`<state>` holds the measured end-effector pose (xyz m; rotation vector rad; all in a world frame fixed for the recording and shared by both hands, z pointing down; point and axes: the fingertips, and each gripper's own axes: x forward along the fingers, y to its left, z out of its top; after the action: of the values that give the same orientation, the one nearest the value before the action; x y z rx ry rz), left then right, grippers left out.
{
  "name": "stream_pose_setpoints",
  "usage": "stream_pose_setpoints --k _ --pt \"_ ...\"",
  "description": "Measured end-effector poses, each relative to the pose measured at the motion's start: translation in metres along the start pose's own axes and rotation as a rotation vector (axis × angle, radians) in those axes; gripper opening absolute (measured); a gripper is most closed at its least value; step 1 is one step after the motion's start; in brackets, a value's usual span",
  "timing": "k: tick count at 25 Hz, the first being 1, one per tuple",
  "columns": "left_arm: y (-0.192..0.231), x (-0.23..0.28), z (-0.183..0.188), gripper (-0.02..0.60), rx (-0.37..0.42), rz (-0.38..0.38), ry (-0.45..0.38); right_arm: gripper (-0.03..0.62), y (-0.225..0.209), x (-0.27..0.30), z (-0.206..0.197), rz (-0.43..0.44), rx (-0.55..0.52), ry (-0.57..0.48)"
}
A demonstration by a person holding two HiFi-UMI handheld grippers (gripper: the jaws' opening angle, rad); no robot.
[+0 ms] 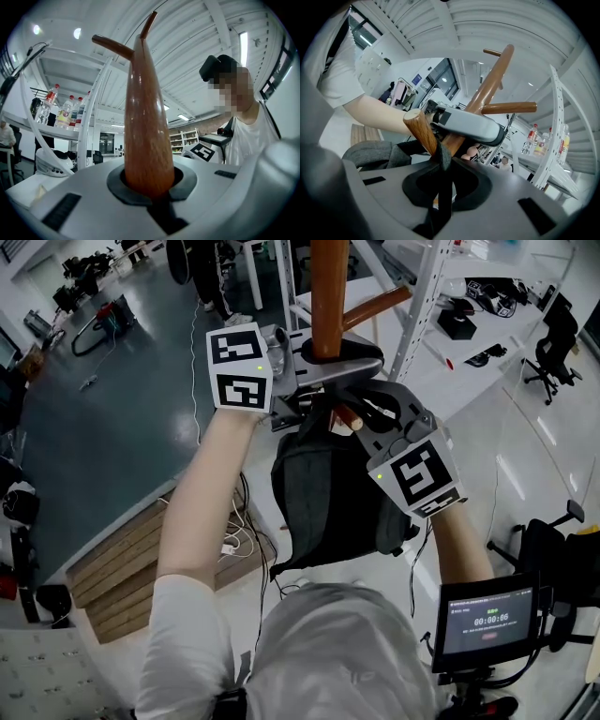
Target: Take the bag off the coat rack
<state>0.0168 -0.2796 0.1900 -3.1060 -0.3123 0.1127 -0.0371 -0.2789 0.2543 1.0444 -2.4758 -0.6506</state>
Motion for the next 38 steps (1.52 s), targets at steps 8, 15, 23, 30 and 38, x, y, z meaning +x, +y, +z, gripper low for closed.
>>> stream_pose_setpoints --k 8,15,23,30,38 --pt "0.013 0.009 -0.004 0.04 -0.007 0.015 0.002 0.038 -0.018 -0.015 0.005 -0.013 0.082 -0.036" --pt "0.024 0.017 -0.012 0.04 -0.012 0.016 0.007 0.038 -0.026 -0.049 0.018 -0.022 0.132 -0.112" --pt "0.029 0.013 -0.012 0.04 -0.021 0.041 0.009 0.04 -0.037 -0.103 0.012 -0.092 0.238 -0.155" --pt "0.027 -0.007 -0.001 0.041 0.034 0.183 -0.003 0.04 -0.029 -0.151 -0.033 -0.2 0.38 -0.087" --pt "0.032 -0.032 -0.007 0.092 0.11 0.421 -0.055 0.04 -0.001 -0.162 -0.088 -0.256 0.408 0.066"
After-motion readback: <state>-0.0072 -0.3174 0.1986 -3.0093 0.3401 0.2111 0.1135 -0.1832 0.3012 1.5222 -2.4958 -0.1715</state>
